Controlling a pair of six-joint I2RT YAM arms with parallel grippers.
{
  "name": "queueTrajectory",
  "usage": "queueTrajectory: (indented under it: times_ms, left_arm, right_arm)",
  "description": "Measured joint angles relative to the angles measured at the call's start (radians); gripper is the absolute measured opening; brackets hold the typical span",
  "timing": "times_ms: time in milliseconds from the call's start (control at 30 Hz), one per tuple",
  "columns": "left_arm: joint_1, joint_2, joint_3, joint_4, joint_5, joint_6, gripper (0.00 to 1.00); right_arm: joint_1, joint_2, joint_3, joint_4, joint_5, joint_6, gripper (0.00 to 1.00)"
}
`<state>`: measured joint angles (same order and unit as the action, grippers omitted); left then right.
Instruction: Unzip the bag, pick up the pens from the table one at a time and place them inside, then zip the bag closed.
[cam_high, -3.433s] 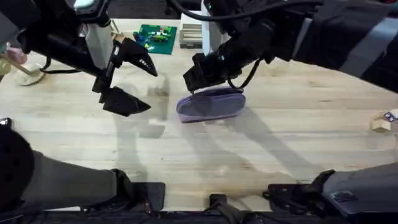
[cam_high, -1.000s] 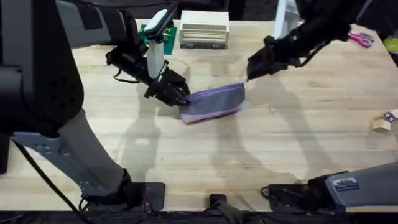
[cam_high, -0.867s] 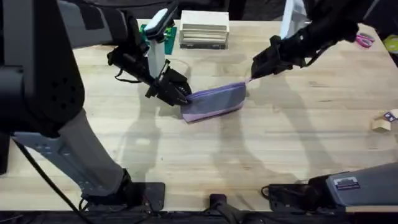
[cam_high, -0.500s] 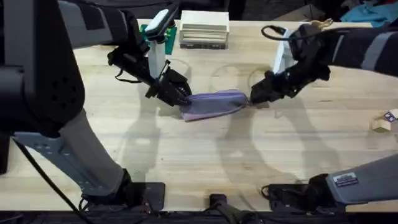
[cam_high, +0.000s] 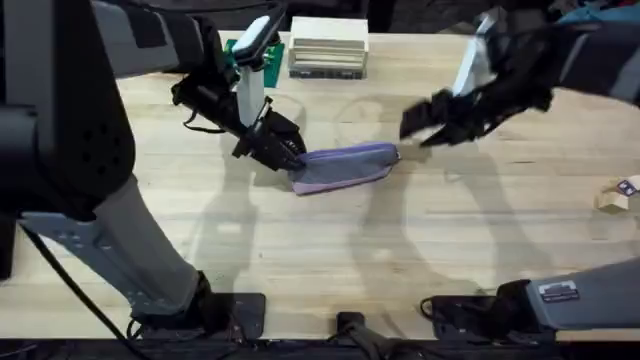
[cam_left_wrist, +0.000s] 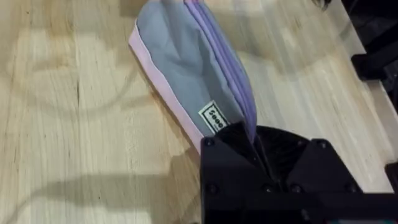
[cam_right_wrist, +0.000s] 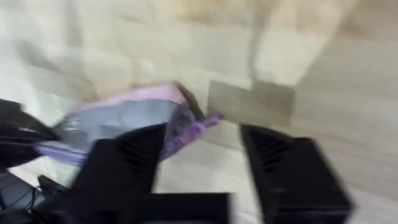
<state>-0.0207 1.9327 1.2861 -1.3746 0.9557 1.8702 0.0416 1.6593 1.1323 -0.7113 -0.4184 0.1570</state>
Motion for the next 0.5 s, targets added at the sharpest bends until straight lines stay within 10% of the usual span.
queueTrajectory:
  times_ms: [100, 500]
  left_arm:
    - [0.001, 0.0, 0.0, 0.0, -0.003, 0.0, 0.044]
    - [0.001, 0.0, 0.0, 0.0, -0.003, 0.0, 0.051]
  right_arm:
    - [-0.002, -0.051, 0.057, 0.001, -0.005, -0.006, 0.967]
    - [0.012, -0.291, 0.111, -0.015, -0.013, -0.137, 0.997]
